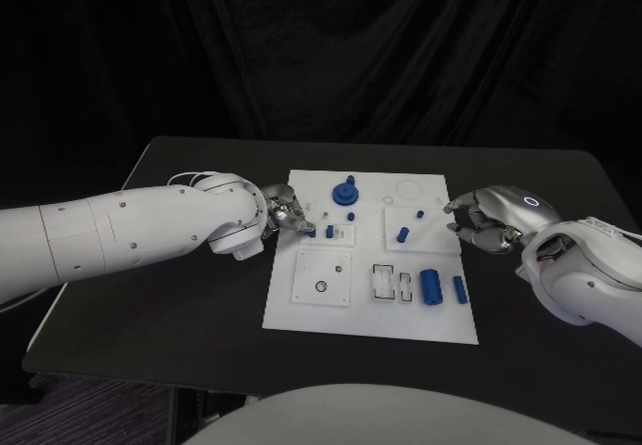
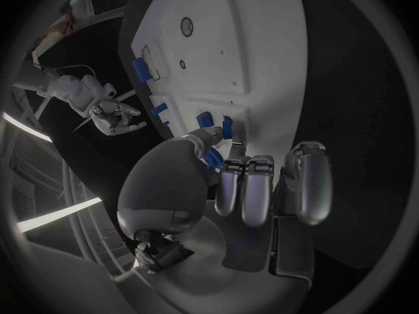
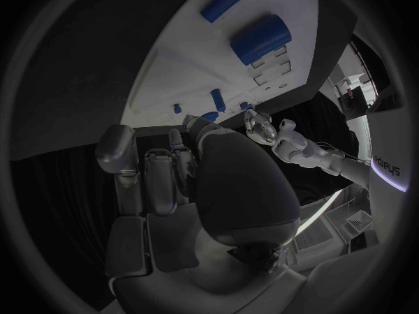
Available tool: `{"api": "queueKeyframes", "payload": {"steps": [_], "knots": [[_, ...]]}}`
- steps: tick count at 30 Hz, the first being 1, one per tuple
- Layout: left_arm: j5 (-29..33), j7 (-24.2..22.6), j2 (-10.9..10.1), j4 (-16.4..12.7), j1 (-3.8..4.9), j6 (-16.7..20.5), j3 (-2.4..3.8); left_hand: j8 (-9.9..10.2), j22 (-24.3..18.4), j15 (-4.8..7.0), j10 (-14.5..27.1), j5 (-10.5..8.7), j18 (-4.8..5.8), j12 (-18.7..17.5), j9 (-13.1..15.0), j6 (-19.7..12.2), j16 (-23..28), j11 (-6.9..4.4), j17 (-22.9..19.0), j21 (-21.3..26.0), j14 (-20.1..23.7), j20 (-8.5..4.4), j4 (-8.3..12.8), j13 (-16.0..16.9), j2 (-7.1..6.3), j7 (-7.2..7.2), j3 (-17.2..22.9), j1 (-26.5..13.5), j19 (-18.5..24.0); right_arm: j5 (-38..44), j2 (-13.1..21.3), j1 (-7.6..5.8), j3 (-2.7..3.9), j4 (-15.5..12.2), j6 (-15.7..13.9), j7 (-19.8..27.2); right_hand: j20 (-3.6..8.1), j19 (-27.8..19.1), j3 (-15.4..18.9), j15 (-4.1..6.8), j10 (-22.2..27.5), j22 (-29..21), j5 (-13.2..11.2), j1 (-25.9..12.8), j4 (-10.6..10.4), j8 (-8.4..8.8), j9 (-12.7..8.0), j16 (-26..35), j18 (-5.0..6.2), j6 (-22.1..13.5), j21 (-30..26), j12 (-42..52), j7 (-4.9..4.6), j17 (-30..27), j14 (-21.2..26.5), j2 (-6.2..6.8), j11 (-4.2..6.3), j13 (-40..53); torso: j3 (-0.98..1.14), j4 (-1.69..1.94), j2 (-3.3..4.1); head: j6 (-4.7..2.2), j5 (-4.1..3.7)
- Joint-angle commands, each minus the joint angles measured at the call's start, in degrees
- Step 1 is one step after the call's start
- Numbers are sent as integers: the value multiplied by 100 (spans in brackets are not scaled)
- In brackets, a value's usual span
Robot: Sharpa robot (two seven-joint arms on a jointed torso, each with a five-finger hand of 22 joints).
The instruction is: Assemble the parts on the task board
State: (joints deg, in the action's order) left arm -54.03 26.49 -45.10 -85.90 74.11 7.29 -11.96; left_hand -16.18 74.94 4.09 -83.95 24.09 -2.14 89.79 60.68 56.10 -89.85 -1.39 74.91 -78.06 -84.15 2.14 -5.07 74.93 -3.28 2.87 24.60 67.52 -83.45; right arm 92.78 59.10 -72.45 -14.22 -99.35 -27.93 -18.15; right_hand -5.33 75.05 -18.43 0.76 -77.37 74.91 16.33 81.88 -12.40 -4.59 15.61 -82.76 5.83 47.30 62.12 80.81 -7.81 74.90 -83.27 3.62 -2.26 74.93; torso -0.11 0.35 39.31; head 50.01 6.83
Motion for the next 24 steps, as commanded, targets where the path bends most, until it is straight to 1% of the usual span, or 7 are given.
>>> {"api": "queueKeyframes", "payload": {"steps": [1,15,17,19,20,21,24], "knots": [[6,11,-16,-34,-35,-5,-14,-28,1099,35,-605,-4,-92,21,6,37,-15,-30,1509,43,-585,-10,-19,1507,43,-74,7,-3,19,21,-2,14,2,2,14,-97,-10,-36,-30,5,25,715,37,-3,-6,-1,-7,16,16,6,-27,-15,-1,469,39,2,-20,235,1,6,-1,-1,4],[6,4,-76,-92,-43,15,-14,-18,1088,36,-605,13,-100,21,2,33,-15,-32,1509,74,-585,-10,-4,1507,51,-77,15,10,35,21,-3,16,2,8,52,-123,-13,-44,-37,2,34,712,39,-4,-3,-4,-10,21,19,15,-40,-21,-3,461,45,5,-22,227,-1,0,2,-1,4],[6,-4,-75,-87,-44,13,-14,-9,1083,35,-605,-6,-104,21,-1,29,-15,-29,1509,91,-585,-10,-7,1507,47,-72,6,-1,45,21,-6,16,2,9,56,-126,-13,-44,-37,2,34,712,39,-4,-3,-4,-10,21,19,15,-40,-21,-3,461,45,5,-22,227,-1,-2,4,-1,-2],[6,-14,-66,-80,-45,12,-14,15,1076,31,-605,-106,-108,21,-11,22,-15,-22,1509,115,-585,-6,-21,1507,58,-67,-24,-31,58,21,-10,17,2,10,62,-130,-14,-48,-38,1,40,710,39,-7,-3,-2,-13,23,20,11,-47,-25,-4,458,47,8,-23,221,0,-1,2,-1,-3],[6,-16,-62,-77,-45,8,-14,39,1072,24,-605,-369,-109,21,-22,24,-15,-19,1509,130,-585,0,-63,1507,87,-65,-73,-79,66,21,-12,17,2,10,64,-131,-14,-48,-38,1,40,710,39,-7,-3,-2,-13,23,20,11,-47,-25,-4,458,47,8,-23,221,0,-1,2,-1,-1],[6,-15,-56,-73,-45,1,-14,73,1069,18,-605,-751,-109,21,-41,17,-15,-14,1509,143,-585,11,-131,1507,123,-62,-142,-143,72,21,-14,17,2,10,67,-132,-14,-48,-38,1,40,710,39,-7,-3,-2,-13,23,20,11,-47,-25,-4,458,47,8,-23,221,0,-2,0,-1,0],[6,-6,-37,-64,-48,-22,-14,334,1065,-46,-605,-1587,-112,21,-295,-6,-15,63,1509,167,-585,54,-535,1507,155,35,-598,-524,79,21,-20,17,2,9,75,-135,-14,-48,-38,1,40,710,39,-7,-3,-2,-13,23,20,11,-47,-25,-4,458,47,8,-23,221,2,-4,-1,-1,-6]]}}
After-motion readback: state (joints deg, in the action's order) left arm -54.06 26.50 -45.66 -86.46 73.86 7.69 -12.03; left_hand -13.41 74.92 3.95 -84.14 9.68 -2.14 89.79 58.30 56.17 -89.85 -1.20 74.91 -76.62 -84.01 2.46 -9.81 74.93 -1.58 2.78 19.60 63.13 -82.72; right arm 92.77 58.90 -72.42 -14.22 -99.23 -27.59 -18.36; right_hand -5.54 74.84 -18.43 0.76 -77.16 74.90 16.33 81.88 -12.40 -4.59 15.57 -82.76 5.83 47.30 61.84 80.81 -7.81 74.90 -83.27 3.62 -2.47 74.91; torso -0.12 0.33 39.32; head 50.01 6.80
